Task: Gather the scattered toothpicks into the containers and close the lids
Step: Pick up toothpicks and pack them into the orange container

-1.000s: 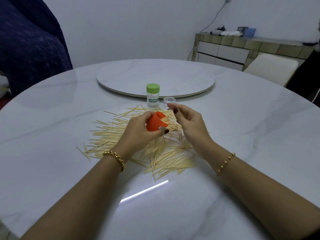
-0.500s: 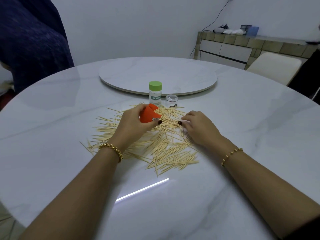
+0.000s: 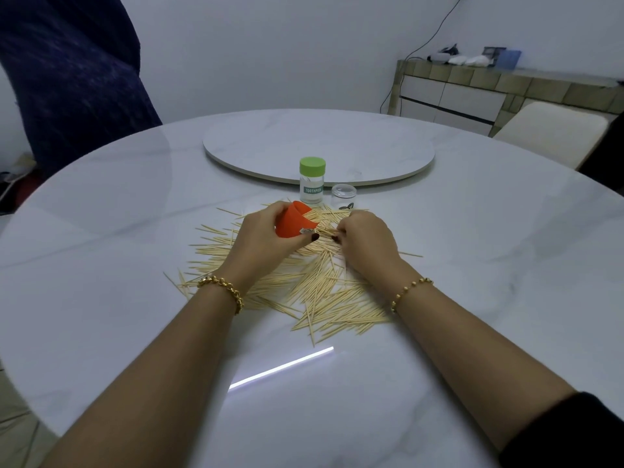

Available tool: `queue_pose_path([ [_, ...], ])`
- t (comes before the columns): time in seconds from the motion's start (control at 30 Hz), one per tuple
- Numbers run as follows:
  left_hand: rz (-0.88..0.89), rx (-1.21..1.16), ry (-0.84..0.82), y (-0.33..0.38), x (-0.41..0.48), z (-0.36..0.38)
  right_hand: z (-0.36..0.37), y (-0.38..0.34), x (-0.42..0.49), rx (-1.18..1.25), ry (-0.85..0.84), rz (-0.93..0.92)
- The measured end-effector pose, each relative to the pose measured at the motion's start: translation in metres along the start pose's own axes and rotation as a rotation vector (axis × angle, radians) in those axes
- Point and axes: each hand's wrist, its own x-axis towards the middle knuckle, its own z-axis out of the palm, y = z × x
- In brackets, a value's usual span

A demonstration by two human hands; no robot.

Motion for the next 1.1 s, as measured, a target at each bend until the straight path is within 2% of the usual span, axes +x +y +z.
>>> queue_pose_path([
  [0.4,-0.001,0.019,-0.019,-0.002,-0.001,0.002,-0.003,0.01,0.0,0.198,0.153,-0.014],
  [0.57,0.005,0.015,-0.025,-0.002,-0.001,0.003,-0.015,0.01,0.001,0.571,0.256,0.079],
  [0.73,0.015,0.009,-0.037,-0.001,-0.002,0.005,-0.031,0.001,0.0,1.001,0.207,0.2],
  [0.87,0.028,0.009,-0.045,0.001,-0.002,0.009,-0.043,-0.008,0.001,1.287,0.18,0.199],
  [1.1,0.055,0.018,-0.067,0.003,-0.003,0.013,-0.052,-0.023,-0.004,1.511,0.136,0.187],
])
